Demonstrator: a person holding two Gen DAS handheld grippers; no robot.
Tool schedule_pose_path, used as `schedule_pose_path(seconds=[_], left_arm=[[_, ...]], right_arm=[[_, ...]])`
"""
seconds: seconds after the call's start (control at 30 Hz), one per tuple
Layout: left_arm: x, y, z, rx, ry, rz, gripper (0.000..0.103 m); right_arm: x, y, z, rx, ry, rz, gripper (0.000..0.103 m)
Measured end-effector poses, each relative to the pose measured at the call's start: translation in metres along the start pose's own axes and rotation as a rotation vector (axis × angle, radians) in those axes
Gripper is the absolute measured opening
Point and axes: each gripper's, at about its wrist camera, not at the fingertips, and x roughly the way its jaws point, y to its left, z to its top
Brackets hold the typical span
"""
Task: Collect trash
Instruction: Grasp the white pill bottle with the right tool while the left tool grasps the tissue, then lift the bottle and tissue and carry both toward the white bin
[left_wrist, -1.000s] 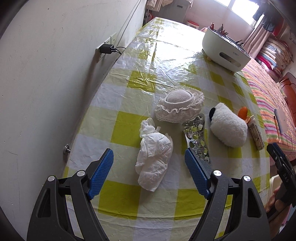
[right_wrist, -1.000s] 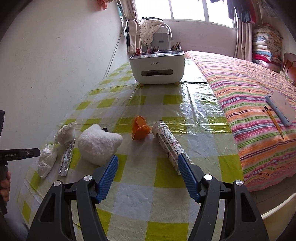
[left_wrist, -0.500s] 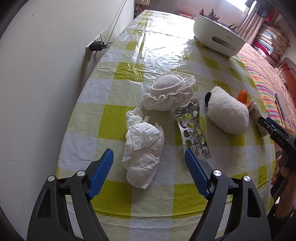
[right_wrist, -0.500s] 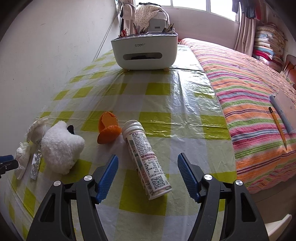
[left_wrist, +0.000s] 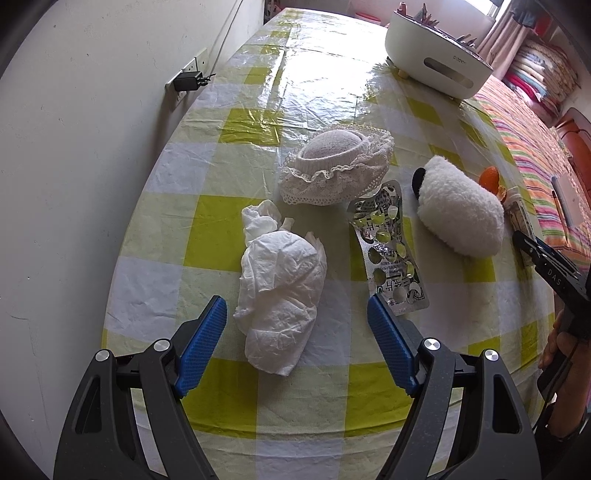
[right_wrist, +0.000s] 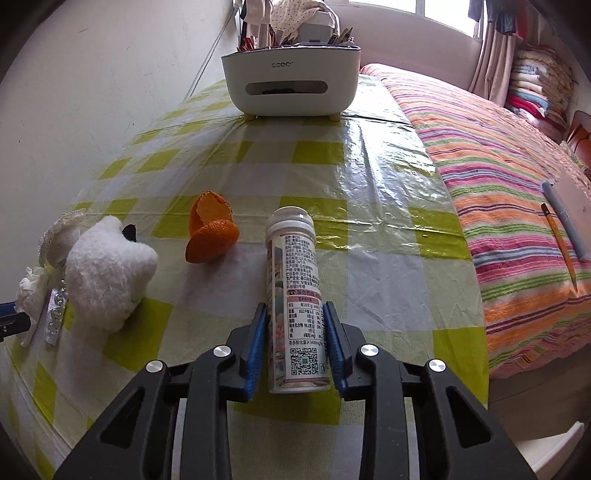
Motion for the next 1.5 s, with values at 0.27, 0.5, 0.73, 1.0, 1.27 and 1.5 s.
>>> schedule_pose_path(seconds=[0.27,0.5,0.73,1.0,1.27,1.5], left_arm=[[0.01,0.0,-0.001,-0.002,0.023,0.029,0.044],[0.009,0.002,-0.001,-0.018,0.01,0.05,0.025],[-0.001,-0.002,-0.002,-0.05,-0.036,0.054,0.019],[-0.039,-0.017,-0.002,-0.072,-0.191,0.027,0.019],[-0.079,-0.056,-0.009,-0.03,-0.315,-0.057,0.019],[-0.099,-0.114,-0.029,0.077,-0.362,-0.157,0.019]], right_arm=[[-0.034,0.001,-0.016,0.136,-0.086,0.141,0.028],[-0.075,-0.002,-0.027,0.216,-0.196,0.233,0.028],[-0.111,-0.004,-0.042,0.266,-0.283,0.28,0.028],[-0.141,-0.025,-0.062,0.343,-0.355,0.337,0.028],[-0.16,-0.043,-0.077,0.376,-0.398,0.321,0.028],[-0.172,-0.056,-0.086,0.38,-0.423,0.302,0.028]])
